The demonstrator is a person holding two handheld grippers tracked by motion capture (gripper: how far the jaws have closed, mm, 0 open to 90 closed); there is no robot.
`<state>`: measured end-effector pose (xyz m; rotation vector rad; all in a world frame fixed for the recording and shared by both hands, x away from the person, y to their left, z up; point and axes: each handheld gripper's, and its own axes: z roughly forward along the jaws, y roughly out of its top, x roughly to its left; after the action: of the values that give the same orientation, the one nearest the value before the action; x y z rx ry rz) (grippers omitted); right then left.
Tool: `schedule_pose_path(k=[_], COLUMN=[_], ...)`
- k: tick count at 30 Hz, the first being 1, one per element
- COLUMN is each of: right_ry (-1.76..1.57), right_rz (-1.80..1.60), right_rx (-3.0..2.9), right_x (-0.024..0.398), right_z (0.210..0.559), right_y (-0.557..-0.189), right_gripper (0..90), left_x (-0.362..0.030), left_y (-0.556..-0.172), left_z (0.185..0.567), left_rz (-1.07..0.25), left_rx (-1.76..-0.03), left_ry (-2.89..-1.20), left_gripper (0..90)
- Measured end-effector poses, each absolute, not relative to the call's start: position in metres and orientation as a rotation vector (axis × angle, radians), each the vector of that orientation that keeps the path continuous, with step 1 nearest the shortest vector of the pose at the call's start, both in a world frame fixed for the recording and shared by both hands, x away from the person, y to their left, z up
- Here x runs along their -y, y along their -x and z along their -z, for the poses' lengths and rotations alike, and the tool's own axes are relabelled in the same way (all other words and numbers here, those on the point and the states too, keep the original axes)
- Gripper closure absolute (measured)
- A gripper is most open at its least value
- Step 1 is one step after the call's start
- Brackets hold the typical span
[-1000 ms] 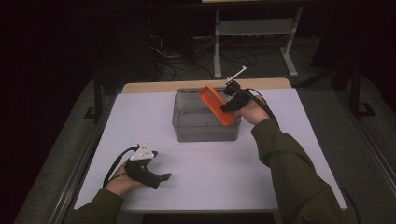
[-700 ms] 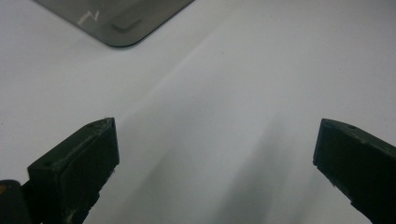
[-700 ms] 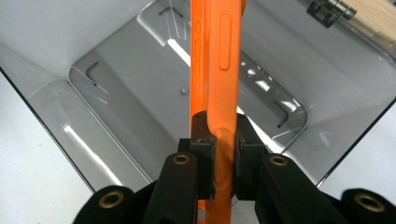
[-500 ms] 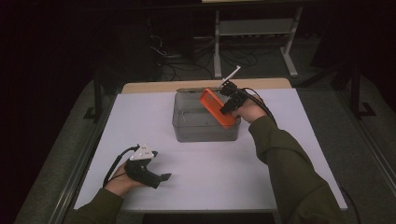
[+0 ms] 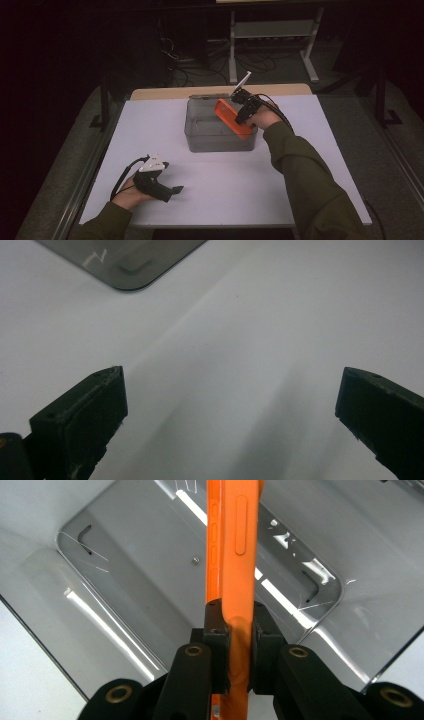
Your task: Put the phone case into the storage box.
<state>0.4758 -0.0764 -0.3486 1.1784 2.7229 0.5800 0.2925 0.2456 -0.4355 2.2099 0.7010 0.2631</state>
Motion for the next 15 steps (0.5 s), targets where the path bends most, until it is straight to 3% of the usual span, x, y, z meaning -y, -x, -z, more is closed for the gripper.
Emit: schedule_pose_path(k=[15], right_ry=[-1.204], right_rz=[-0.496], right_rx=[-2.767], right_x=[0.0761], right_z=[0.3582], right_y=[-0.4832], right_gripper=[80.1], left_x=[-0.2455], left_y=[-0.2925], left_z=[0.4356], left_rz=[-0.260], left_rx=[-0.698], left_ry=[-2.212], left_gripper=[0.0])
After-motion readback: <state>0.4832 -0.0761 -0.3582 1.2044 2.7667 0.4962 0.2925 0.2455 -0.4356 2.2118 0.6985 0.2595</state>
